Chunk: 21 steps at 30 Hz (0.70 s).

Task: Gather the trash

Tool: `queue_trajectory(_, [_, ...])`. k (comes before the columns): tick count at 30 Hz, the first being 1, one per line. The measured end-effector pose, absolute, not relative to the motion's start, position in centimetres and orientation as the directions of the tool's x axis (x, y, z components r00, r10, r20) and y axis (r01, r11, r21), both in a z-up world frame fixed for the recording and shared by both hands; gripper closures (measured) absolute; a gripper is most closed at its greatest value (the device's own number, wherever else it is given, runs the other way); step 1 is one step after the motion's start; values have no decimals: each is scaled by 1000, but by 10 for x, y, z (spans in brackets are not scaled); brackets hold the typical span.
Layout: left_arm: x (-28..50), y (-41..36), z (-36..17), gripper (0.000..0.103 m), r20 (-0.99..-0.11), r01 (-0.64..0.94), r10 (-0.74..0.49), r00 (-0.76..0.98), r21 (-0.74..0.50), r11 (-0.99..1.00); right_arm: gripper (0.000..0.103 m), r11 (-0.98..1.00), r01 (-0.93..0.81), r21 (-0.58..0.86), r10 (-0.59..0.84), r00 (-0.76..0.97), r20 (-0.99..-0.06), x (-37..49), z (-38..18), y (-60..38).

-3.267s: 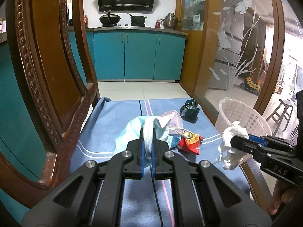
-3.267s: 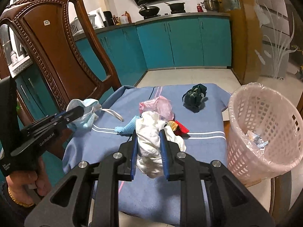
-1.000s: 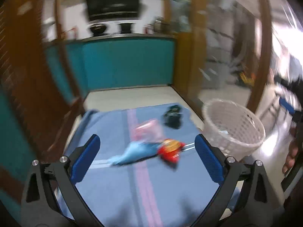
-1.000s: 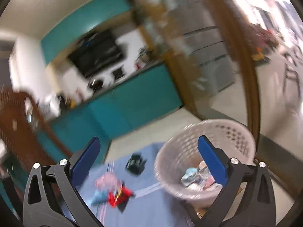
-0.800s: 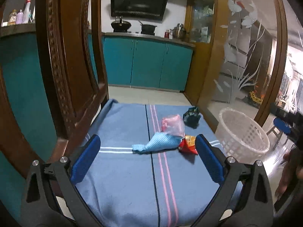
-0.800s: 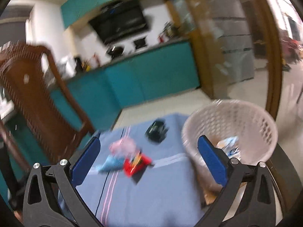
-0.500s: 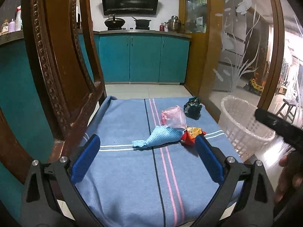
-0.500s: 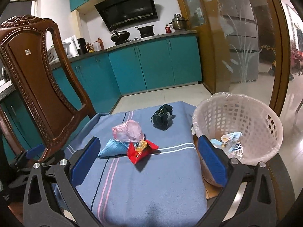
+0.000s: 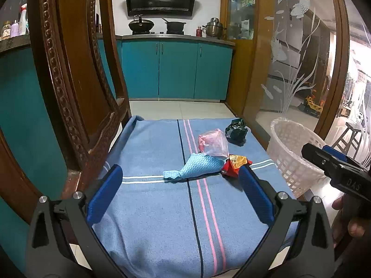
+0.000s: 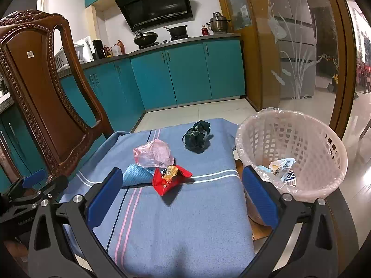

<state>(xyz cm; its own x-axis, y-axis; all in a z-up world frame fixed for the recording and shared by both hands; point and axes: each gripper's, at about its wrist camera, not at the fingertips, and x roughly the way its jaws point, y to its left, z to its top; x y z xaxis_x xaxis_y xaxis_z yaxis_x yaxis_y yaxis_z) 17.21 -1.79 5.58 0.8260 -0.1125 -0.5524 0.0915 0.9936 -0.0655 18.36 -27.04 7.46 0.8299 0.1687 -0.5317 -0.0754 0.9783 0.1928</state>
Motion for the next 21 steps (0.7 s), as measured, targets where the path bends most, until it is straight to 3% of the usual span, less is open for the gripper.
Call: queue_trajectory(21, [200, -38, 34, 3, -603, 134, -116, 790, -14, 991, 3, 976, -63, 209, 169, 826, -538, 184, 74, -272])
